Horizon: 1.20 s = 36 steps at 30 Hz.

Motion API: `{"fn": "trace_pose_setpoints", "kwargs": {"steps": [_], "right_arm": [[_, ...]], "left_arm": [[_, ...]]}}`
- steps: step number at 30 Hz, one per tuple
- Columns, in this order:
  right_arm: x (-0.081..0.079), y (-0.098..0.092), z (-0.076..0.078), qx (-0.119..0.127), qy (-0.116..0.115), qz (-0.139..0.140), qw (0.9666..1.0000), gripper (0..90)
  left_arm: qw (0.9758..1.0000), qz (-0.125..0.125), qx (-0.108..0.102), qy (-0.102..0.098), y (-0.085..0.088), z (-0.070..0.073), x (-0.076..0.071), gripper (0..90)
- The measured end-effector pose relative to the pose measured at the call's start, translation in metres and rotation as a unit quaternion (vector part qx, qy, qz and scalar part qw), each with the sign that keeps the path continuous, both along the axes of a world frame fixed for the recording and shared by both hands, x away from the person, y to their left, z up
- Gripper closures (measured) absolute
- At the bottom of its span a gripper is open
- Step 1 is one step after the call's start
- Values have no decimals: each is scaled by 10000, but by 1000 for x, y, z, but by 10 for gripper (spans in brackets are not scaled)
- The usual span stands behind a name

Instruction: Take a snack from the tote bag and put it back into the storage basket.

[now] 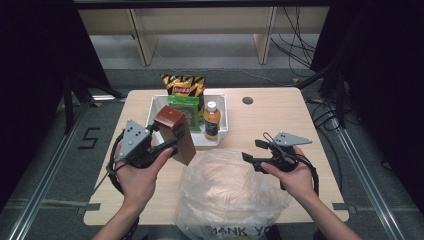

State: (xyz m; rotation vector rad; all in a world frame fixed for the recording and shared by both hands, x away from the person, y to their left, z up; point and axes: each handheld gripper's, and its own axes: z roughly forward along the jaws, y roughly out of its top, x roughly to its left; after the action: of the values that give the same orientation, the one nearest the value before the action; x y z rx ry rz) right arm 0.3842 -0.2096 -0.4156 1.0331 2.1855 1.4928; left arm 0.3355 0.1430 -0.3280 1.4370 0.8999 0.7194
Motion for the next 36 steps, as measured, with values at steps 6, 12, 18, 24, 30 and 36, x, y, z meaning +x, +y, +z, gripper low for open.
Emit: {"fn": "trace_pose_setpoints", "kwargs": {"steps": [6, 12, 18, 24, 30, 36], "right_arm": [[1, -2, 1, -129, -95, 100, 9998, 294], [0, -1, 1, -70, 106, 61, 9999, 294], [1, 0, -1, -14, -16, 29, 10000, 294], [1, 0, -1, -24, 22, 83, 10000, 294], [1, 0, -1, -12, 25, 97, 9999, 294], [0, -2, 0, -55, 54, 100, 9999, 294]], "left_arm": [[9999, 112, 52, -12, 3, -3, 7, 373], [9998, 181, 81, -1, 5, -7, 13, 373], [9997, 250, 72, 18, 6, -9, 19, 373], [9995, 301, 81, 46, 8, -13, 25, 373], [9993, 350, 80, 56, 9, -16, 31, 373], [9990, 428, 69, 78, 9, -18, 37, 373]]}}
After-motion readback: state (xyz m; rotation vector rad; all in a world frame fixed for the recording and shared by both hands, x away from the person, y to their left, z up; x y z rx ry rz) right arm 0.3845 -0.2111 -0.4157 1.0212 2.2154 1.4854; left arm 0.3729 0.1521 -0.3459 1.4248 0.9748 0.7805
